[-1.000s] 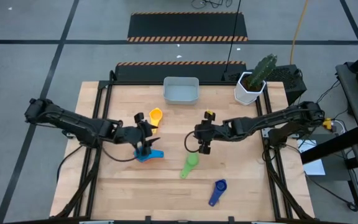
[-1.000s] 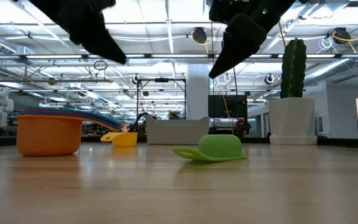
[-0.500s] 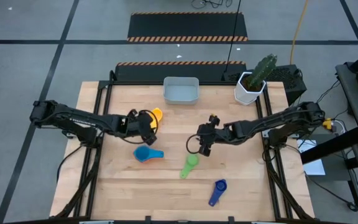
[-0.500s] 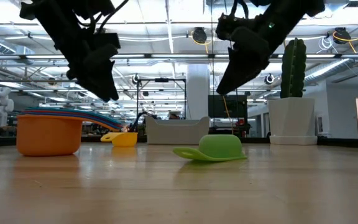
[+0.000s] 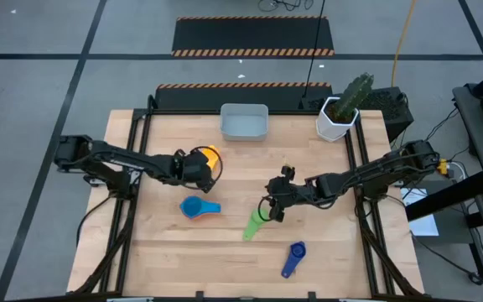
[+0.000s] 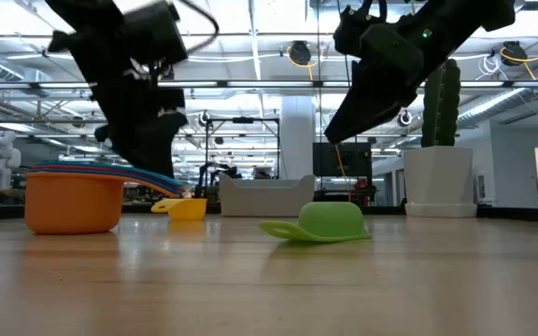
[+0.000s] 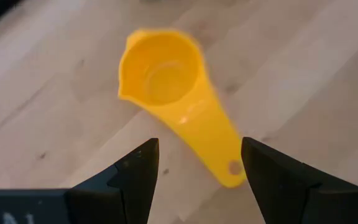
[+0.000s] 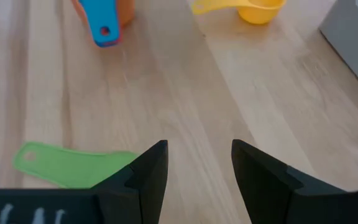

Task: Nest measuring cups in basket
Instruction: Stack the yellow measuring cup into the light blue measuring cup

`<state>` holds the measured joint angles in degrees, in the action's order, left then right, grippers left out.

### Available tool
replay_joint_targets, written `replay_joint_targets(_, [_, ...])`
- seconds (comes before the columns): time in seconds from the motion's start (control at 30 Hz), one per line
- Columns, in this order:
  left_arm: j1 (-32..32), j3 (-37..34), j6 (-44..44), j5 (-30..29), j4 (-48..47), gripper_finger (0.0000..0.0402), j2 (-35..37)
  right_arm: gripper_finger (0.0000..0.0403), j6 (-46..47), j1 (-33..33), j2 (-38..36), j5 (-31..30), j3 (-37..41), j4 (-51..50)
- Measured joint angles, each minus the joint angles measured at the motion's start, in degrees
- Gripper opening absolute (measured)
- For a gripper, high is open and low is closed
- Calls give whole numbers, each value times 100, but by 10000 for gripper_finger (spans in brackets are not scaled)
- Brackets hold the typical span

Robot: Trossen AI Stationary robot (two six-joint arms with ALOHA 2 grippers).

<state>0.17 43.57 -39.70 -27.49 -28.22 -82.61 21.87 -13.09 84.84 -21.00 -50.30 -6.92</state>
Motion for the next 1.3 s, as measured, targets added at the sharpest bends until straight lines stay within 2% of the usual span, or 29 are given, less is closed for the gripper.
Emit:
replay_joint_targets(0.27, [183,-5,-309,401,413,232,-622,171,-4,-97,0,-12,0,194])
replay_joint_targets(0.5, [179,-10,-61,1065,1110,232,-732,171,-150,-88,0,-19,0,270])
replay_joint_targets(0.6, [177,-4,303,1273,1675,232,-734,171,-202,-81,0,-44,0,288])
replay_joint_targets(0.7, [157,16,848,1499,2212,232,-725,171,-277,-76,2,-508,0,320])
replay_joint_targets(0.8, [154,138,1345,1692,2053,232,-566,171,-528,-72,86,-1042,-2,532])
replay_joint_targets(0.9, [157,177,1612,1417,1504,232,-176,171,-1009,7,289,-1247,-2,1050])
replay_joint_targets(1.03, [205,179,1712,168,415,232,423,171,-1543,336,711,-1153,-6,2057])
replay_joint_targets(1.1, [338,174,1789,-277,40,232,631,171,-1775,566,955,-881,-12,2479])
replay_joint_targets(1.3, [1163,3,2230,-214,-150,232,759,171,-2018,1390,1813,147,-555,2825])
